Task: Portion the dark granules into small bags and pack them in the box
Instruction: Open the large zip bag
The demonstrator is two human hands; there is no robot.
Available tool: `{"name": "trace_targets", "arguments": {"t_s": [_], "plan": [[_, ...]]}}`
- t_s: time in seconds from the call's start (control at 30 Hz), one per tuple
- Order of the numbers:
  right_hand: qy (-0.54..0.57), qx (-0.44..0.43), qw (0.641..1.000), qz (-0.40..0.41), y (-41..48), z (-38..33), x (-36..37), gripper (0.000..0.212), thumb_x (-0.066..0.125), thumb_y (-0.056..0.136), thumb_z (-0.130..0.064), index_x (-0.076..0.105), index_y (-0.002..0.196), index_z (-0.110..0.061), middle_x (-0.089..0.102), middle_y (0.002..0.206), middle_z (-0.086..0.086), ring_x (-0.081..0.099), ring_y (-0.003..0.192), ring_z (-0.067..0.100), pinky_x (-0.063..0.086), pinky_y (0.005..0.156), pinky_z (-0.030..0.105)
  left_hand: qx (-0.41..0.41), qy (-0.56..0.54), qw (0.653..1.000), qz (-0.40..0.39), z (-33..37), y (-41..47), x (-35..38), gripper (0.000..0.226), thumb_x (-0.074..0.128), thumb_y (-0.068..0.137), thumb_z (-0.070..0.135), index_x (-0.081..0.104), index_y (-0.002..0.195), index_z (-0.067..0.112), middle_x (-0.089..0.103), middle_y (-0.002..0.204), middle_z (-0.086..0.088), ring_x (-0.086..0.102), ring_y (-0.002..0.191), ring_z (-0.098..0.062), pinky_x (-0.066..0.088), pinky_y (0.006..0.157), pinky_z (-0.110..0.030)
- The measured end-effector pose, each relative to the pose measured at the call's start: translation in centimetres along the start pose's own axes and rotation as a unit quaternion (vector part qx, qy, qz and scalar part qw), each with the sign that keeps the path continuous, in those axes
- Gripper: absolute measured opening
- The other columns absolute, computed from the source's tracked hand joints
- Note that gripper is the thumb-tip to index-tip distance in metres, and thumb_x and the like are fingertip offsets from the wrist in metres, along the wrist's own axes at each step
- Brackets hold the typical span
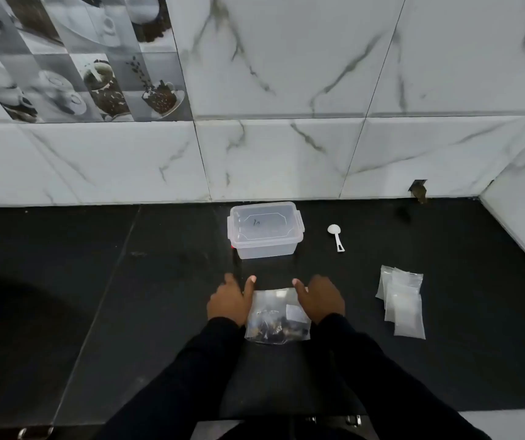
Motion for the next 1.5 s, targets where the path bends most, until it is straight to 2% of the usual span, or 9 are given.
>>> {"name": "trace_targets", "arguments": {"t_s": [0.13,0.27,0.47,0.57,0.73,0.93,1.1,1.27,1.5], "plan": [[0.062,0.113,0.987,-0.095,-0.3,2.4,0.8,0.056,0.053,0.086,-0.063,0.061,0.100,-0.009,0.065,0.105,0.011,0.064,0.099,0.033,0.046,0.079,0.034,-0.121,-0.121,0.981,-0.095,-1.5,0.3,1.0,0.069,0.044,0.087,0.071,0.066,0.096,0.006,0.068,0.103,-0.016,0.064,0.101,-0.038,0.047,0.084,-0.037],[0.190,0.105,0.972,-0.092,0.3,1.6,0.4,0.056,0.068,0.084,-0.050,0.039,0.052,-0.014,0.045,0.055,0.001,0.050,0.056,0.018,0.038,0.059,0.029,-0.134,-0.272,0.943,-0.136,-1.6,0.8,2.5,0.059,0.068,0.079,0.062,0.048,0.051,0.014,0.057,0.059,-0.006,0.059,0.064,-0.024,0.053,0.080,-0.038],[0.575,0.078,0.807,-0.114,-1.4,0.3,-2.8,0.022,0.071,0.089,-0.024,0.071,0.086,-0.003,0.074,0.083,0.011,0.070,0.073,0.024,0.054,0.058,0.030,-0.124,-0.548,0.815,-0.140,0.2,-0.6,0.0,0.043,0.069,0.089,0.040,0.074,0.088,-0.003,0.070,0.074,-0.007,0.061,0.058,-0.011,0.044,0.051,-0.017],[0.621,0.023,0.769,-0.149,-1.7,-0.2,-3.8,0.032,0.075,0.082,-0.018,0.070,0.109,0.000,0.073,0.105,0.020,0.070,0.096,0.035,0.058,0.079,0.041,-0.042,-0.588,0.791,-0.165,0.8,-1.1,-1.3,0.037,0.072,0.086,0.031,0.075,0.097,-0.004,0.074,0.091,-0.014,0.060,0.075,-0.024,0.047,0.064,-0.028],[0.592,-0.029,0.798,-0.113,-1.6,-0.2,-4.5,0.060,0.094,0.054,-0.036,0.073,0.096,0.002,0.073,0.097,0.025,0.071,0.087,0.032,0.056,0.078,0.039,0.039,-0.546,0.828,-0.118,1.1,-1.1,-2.4,0.014,0.071,0.085,0.003,0.079,0.096,0.007,0.076,0.098,-0.020,0.071,0.093,-0.028,0.055,0.087,-0.043],[0.522,-0.130,0.840,-0.074,-2.0,-1.8,-7.0,0.021,0.075,0.078,0.007,0.074,0.098,0.002,0.076,0.094,0.015,0.072,0.084,0.019,0.056,0.076,0.025,0.016,-0.423,0.906,-0.001,0.5,-0.3,-2.9,0.028,0.085,0.071,0.034,0.072,0.091,0.020,0.058,0.089,-0.018,0.058,0.076,-0.015,0.052,0.077,-0.032],[0.481,-0.155,0.861,-0.060,-2.1,-1.9,-7.5,0.022,0.074,0.076,0.009,0.076,0.094,-0.003,0.076,0.094,0.010,0.071,0.086,0.016,0.055,0.077,0.023,0.018,-0.480,0.876,-0.034,2.4,-1.5,-4.5,0.040,0.079,0.068,0.054,0.070,0.097,0.029,0.060,0.084,0.001,0.063,0.075,-0.012,0.050,0.063,-0.028],[0.455,-0.168,0.873,-0.054,-2.3,-1.5,-7.9,0.029,0.078,0.076,0.004,0.076,0.101,-0.010,0.075,0.101,0.002,0.070,0.093,0.012,0.053,0.081,0.021,0.009,-0.442,0.897,-0.009,3.0,-1.3,-5.3,0.014,0.080,0.078,0.021,0.068,0.085,0.022,0.072,0.084,-0.006,0.072,0.072,-0.026,0.061,0.069,-0.041],[0.498,-0.147,0.854,-0.018,-2.2,0.4,-9.3,0.035,0.069,0.080,0.013,0.072,0.106,-0.011,0.074,0.089,0.005,0.071,0.085,0.016,0.058,0.072,0.028,-0.035,-0.460,0.887,0.003,3.0,-1.6,-6.2,0.006,0.070,0.085,-0.002,0.068,0.086,0.004,0.070,0.078,-0.023,0.067,0.054,-0.023,0.055,0.052,-0.025]]}}
Point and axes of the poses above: each hand's wrist, its own y-axis towards the middle knuckle, its own x-axis out of the palm, z = x × y, the point moved 4 cm from there along y, towards the middle knuckle
